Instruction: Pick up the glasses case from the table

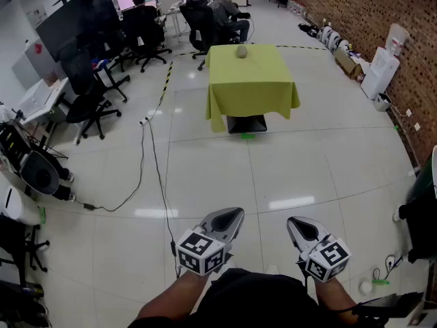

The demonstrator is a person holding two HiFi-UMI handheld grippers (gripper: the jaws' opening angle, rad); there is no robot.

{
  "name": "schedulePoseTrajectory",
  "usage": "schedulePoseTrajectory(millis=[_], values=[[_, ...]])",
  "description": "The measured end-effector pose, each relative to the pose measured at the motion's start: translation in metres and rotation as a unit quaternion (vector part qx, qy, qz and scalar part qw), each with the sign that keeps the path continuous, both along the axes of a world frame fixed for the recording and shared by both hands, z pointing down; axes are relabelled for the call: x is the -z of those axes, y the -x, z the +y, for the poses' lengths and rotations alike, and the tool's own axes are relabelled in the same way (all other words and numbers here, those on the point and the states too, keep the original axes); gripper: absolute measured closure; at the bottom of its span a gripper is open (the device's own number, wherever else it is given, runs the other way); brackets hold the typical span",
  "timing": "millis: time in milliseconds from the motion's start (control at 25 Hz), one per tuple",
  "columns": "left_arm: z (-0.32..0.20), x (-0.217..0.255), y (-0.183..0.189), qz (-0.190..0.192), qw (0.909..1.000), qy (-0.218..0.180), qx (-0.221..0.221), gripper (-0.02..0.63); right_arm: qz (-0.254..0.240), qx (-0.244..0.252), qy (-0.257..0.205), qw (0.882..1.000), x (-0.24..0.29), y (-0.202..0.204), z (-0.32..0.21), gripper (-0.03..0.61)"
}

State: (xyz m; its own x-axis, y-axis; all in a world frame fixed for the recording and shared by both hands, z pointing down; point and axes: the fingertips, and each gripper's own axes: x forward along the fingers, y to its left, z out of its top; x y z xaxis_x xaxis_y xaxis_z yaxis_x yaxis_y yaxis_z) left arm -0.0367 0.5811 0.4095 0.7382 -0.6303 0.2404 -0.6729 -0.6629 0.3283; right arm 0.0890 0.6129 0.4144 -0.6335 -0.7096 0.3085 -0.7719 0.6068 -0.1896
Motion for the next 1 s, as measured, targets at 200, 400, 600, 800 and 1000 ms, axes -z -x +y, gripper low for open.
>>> schedulePoseTrajectory(millis=[200, 400, 600, 800, 1000], values=[[0.009, 0.012, -0.013, 0.0, 1.0, -0.002, 0.006, 0.607, -0.009, 0.003, -0.006, 1.0, 0.012, -0.009, 0.006, 0.575], [0.024, 0.014, -0.028, -0.007, 1.0, -0.002, 0.005, 0.607, -0.015, 0.008, -0.006, 1.0, 0.011, -0.023, 0.014, 0.575], [0.033, 0.009, -0.034, -0.012, 0.9998, 0.004, 0.014, 0.607, -0.019, 0.016, -0.001, 1.0, 0.005, -0.03, 0.022, 0.575], [0.035, 0.011, -0.035, -0.014, 0.9996, 0.003, 0.024, 0.607, -0.018, 0.026, 0.0, 0.999, 0.006, -0.033, 0.023, 0.575], [0.034, 0.012, -0.025, -0.017, 0.9993, 0.002, 0.034, 0.607, -0.018, 0.03, -0.004, 0.999, 0.009, -0.028, 0.021, 0.575]])
